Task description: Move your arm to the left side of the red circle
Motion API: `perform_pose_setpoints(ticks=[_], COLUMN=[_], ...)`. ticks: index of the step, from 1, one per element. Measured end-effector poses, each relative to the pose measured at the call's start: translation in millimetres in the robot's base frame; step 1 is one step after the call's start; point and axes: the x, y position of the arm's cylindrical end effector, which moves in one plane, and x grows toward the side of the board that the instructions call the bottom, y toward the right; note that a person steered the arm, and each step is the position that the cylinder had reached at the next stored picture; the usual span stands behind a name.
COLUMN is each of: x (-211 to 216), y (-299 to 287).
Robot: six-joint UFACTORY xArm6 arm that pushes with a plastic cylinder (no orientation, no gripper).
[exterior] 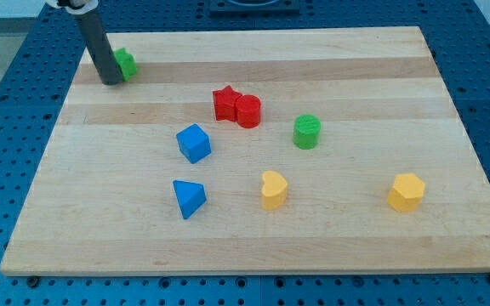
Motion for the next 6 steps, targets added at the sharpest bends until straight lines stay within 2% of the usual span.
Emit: perform_pose_setpoints(ticks=[2, 3, 5, 6], x=[-32, -32, 3, 32], y=[0, 0, 5, 74])
